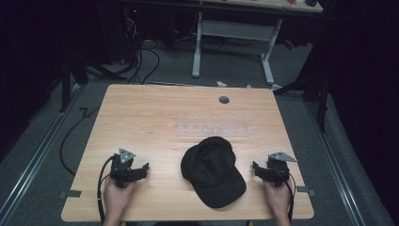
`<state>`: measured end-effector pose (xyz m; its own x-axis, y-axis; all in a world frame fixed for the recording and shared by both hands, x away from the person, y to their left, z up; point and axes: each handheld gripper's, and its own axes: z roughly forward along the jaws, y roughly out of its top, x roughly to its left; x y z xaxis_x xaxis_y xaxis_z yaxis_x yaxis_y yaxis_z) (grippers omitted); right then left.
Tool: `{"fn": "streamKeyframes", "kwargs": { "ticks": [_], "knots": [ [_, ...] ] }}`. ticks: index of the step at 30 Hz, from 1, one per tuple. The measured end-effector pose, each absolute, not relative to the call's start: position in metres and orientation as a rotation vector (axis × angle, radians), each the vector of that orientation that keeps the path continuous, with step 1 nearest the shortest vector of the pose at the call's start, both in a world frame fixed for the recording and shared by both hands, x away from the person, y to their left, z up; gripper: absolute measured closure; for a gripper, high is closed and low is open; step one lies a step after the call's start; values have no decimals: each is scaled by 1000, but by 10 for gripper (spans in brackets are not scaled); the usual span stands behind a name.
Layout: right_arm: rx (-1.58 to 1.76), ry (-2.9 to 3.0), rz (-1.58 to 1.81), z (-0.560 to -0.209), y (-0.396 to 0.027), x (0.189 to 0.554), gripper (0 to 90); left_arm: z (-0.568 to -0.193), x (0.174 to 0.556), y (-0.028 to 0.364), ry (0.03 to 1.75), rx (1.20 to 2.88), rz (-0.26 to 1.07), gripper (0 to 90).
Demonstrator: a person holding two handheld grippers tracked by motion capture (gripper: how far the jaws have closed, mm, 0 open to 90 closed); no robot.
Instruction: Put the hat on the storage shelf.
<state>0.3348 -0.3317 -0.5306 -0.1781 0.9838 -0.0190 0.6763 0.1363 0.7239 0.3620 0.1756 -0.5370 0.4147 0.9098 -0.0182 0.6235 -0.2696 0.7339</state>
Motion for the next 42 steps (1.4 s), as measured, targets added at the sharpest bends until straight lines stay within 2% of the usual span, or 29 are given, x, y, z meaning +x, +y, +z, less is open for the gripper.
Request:
{"fn": "streamKeyframes", "kwargs": {
  "ticks": [23, 29, 32, 42],
  "knots": [
    [1585, 1917, 807, -531, -331, 334, 322, -537, 362, 176, 1298, 2002, 544, 204],
    [1613, 1915, 868, -529, -333, 333, 387, -537, 362, 176, 1298, 2001, 546, 204],
    [1603, 1920, 934, -524, -331, 330, 447, -537, 362, 176, 1298, 2001, 545, 204],
    [1534, 1980, 1032, -512, -319, 323, 478, -537, 362, 176, 1299, 2000, 542, 205]
  ]
}}
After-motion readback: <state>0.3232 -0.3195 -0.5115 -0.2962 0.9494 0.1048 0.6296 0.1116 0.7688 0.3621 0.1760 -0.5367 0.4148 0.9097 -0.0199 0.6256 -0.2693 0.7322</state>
